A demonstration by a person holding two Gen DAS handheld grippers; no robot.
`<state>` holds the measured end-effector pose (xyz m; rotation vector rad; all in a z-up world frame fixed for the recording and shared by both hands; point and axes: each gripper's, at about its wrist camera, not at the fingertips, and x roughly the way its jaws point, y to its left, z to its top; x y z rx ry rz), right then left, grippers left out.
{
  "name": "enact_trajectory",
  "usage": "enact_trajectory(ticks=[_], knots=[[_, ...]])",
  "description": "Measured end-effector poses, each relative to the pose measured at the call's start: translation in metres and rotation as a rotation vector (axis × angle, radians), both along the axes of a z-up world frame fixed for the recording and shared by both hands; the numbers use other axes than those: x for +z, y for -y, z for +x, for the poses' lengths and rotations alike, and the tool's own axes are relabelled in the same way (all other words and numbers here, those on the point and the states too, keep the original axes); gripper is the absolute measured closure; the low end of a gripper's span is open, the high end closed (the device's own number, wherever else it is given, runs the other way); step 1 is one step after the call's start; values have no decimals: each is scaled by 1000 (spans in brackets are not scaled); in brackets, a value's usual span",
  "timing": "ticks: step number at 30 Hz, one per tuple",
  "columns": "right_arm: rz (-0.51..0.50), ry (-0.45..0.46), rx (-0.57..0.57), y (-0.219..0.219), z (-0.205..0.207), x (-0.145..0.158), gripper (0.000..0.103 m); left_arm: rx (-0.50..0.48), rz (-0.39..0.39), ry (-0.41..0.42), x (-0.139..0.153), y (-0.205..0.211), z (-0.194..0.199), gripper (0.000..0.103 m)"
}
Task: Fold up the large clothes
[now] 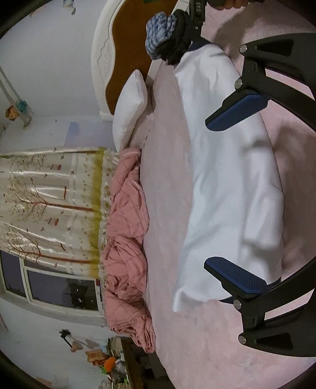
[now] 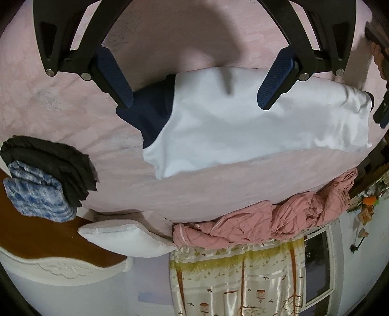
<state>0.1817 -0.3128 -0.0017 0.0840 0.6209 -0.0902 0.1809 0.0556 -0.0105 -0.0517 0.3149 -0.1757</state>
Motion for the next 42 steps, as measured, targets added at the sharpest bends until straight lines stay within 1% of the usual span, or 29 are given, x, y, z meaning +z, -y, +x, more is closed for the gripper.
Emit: enact_trajectory(ticks=[1,3,6,8,10,12,14,15,16,17,19,21,23,24,25,26,27,29,30,31,32,34,36,39,42], knots=[[14,-6,-15,4,1,-2,0,22,-1,-2,-1,-1,1,0],[62,-36,-83,19,5,-8,0,71,-14,5,-2,-6,0,0],[235,-92,-121,51,12,-20,1,96,-47,18,-5,-13,-3,0],[303,-110,-171,68,13,-27,0,99,-52,20,-6,-15,-4,0],[306,-121,-224,80,16,-33,1,97,-48,11,-8,-14,-1,0],[310,-137,-235,86,21,-40,1,95,-42,-2,-9,-13,2,0],[359,-148,-209,91,26,-46,6,94,-37,-12,-10,-12,5,0],[408,-152,-190,95,30,-51,13,93,-37,-11,-11,-11,4,0],[436,-150,-181,96,33,-53,19,92,-38,-10,-11,-11,4,0],[447,-148,-174,96,37,-55,21,93,-38,-11,-11,-11,4,0],[402,-147,-172,91,47,-57,24,93,-39,-12,-11,-11,5,0],[358,-135,-152,82,57,-56,33,93,-40,-11,-11,-11,4,0],[371,-122,-147,80,63,-56,56,93,-42,-12,-11,-11,5,0],[390,-117,-135,80,64,-56,75,89,-41,-14,-11,-13,4,0],[391,-121,-138,78,65,-53,81,88,-53,-24,-8,-14,5,0],[350,-107,-150,70,61,-42,84,92,-74,-27,-5,-17,4,0],[301,-76,-135,64,53,-32,85,90,-113,-19,1,-21,2,0],[93,19,-63,28,36,4,85,78,-167,-10,15,-30,0,0],[60,39,-39,15,31,15,85,81,-174,-15,21,-32,0,0],[53,55,-21,4,28,25,85,86,-175,-20,29,-35,0,0],[67,68,-2,-6,25,35,85,87,-179,-12,34,-39,-3,0],[86,83,34,-27,24,49,85,87,-191,37,41,-47,-12,0],[65,92,72,-53,27,56,85,92,-185,67,45,-55,-21,0],[3,70,158,-104,31,53,85,124,-196,79,49,-65,-21,0],[-48,8,233,-152,33,33,85,121,-230,57,47,-76,-15,0]])
